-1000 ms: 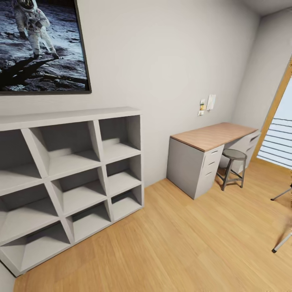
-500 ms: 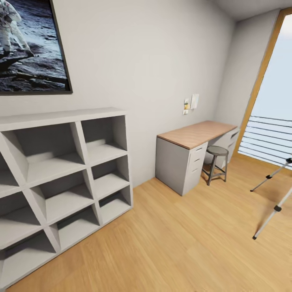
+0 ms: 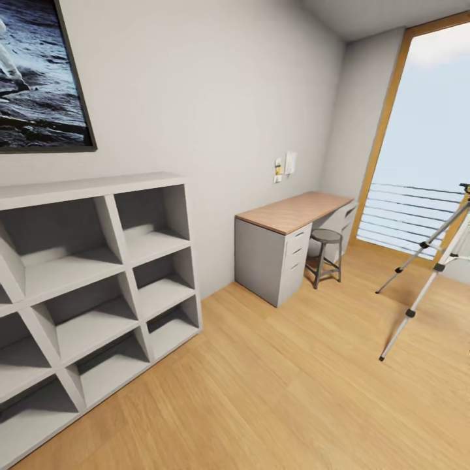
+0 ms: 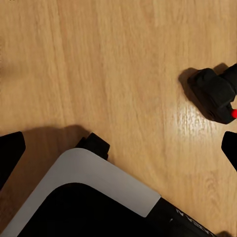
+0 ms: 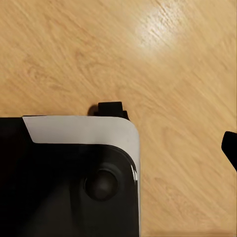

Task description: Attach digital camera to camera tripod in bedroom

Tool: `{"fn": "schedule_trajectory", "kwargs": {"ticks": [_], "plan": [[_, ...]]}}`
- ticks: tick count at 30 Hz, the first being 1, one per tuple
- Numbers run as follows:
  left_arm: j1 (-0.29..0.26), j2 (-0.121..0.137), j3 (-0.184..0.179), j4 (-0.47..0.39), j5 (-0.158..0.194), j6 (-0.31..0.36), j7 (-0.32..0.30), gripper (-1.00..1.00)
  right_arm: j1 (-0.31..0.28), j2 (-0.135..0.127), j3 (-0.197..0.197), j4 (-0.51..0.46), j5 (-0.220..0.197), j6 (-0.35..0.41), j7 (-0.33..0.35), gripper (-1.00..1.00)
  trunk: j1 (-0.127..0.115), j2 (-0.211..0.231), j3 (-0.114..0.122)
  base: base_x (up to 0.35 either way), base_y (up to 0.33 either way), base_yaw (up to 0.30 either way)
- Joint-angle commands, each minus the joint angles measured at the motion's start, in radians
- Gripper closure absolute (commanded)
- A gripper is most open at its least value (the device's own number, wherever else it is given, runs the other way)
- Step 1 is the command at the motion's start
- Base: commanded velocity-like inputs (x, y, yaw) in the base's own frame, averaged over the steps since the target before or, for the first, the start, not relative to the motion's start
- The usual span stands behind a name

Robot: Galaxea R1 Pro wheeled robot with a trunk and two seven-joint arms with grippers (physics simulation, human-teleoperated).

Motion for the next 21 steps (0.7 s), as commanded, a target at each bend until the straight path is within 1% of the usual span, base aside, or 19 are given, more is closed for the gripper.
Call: {"fn": "schedule_trajectory", "kwargs": {"ticks": [1, 21], "plan": [[0.000, 0.000, 0.000, -0.003, 0.008, 0.005, 0.004, -1.00, 0.000, 0.000, -0.002, -0.002, 0.002, 0.006, -0.001, -1.00, 0.000, -0.001, -0.001, -0.043, 0.024, -0.051], [0.000, 0.001, -0.001, -0.003, 0.008, 0.006, 0.004, -1.00, 0.000, 0.000, 0.004, -0.002, 0.003, 0.015, 0.000, -1.00, 0.000, -0.001, -0.001, -0.006, 0.003, -0.007]]}}
